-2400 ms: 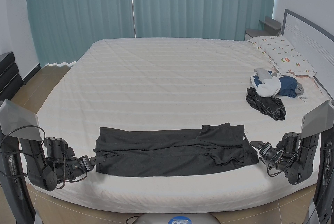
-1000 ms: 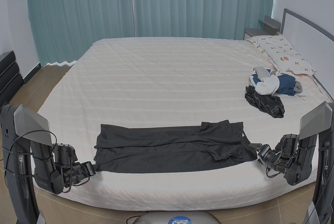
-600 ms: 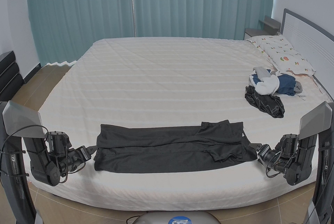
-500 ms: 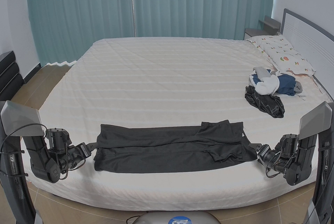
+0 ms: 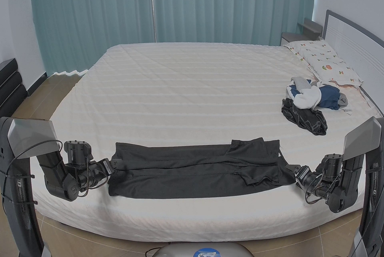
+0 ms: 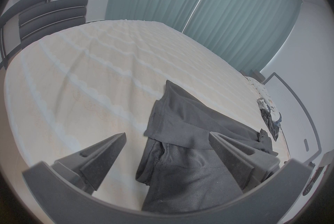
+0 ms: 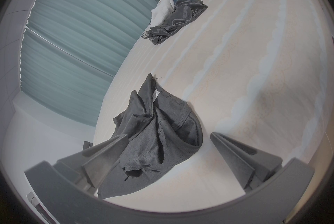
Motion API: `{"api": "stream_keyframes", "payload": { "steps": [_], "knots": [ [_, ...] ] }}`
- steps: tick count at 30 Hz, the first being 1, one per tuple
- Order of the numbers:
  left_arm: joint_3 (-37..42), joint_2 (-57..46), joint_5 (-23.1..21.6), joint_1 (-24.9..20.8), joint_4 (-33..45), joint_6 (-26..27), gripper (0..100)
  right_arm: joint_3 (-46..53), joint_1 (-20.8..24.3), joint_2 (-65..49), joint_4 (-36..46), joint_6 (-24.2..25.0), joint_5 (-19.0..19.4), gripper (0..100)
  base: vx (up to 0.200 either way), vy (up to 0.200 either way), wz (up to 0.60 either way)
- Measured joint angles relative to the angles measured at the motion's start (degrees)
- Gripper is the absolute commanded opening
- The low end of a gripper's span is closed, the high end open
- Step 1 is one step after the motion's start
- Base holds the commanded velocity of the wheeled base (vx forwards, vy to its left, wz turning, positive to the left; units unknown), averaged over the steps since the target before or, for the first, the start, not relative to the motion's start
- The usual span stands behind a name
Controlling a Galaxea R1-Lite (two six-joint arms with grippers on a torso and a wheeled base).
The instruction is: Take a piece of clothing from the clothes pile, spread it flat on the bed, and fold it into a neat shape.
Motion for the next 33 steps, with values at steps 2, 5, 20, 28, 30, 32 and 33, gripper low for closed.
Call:
{"api": "stream_keyframes", "payload": {
  "steps": [2, 5, 20, 28, 30, 32, 33],
  "knots": [
    [-0.2, 0.7, 0.0, -0.4, -0.2, 0.1, 100, 0.0, 0.0, 0.0, 0.0, 0.0, 0.0, 100, 0.0, 0.0, 0.0],
    [-0.3, 1.4, 0.0, -0.7, -0.3, 0.2, 0, 0.0, 0.0, 0.0, 0.0, 0.0, 0.0, 100, 0.0, 0.0, 0.0],
    [0.6, 2.2, 0.1, -0.4, -0.1, 4.5, 0, 0.0, 0.0, 0.1, 0.0, 0.0, 0.0, 100, 0.0, 0.0, 0.0],
    [0.9, 2.0, 0.3, 0.4, -0.6, 4.5, 100, 0.0, 0.0, 0.1, 0.0, 0.0, 0.0, 100, 0.0, 0.0, 0.0],
    [1.1, 1.9, 0.1, 0.4, -0.7, 4.5, 100, 0.0, 0.0, 0.1, 0.0, 0.0, 0.0, 100, 0.0, 0.0, 0.0],
    [1.2, 1.9, -0.3, 0.3, -0.7, 4.5, 100, 0.0, 0.0, 0.1, 0.0, -0.1, 0.0, 100, 0.0, 0.0, 0.0],
    [1.2, 1.9, -0.3, 0.2, -0.7, 4.5, 100, 0.0, 0.0, 0.1, 0.0, -0.1, 0.0, 100, 0.0, 0.0, 0.0]
  ]
}}
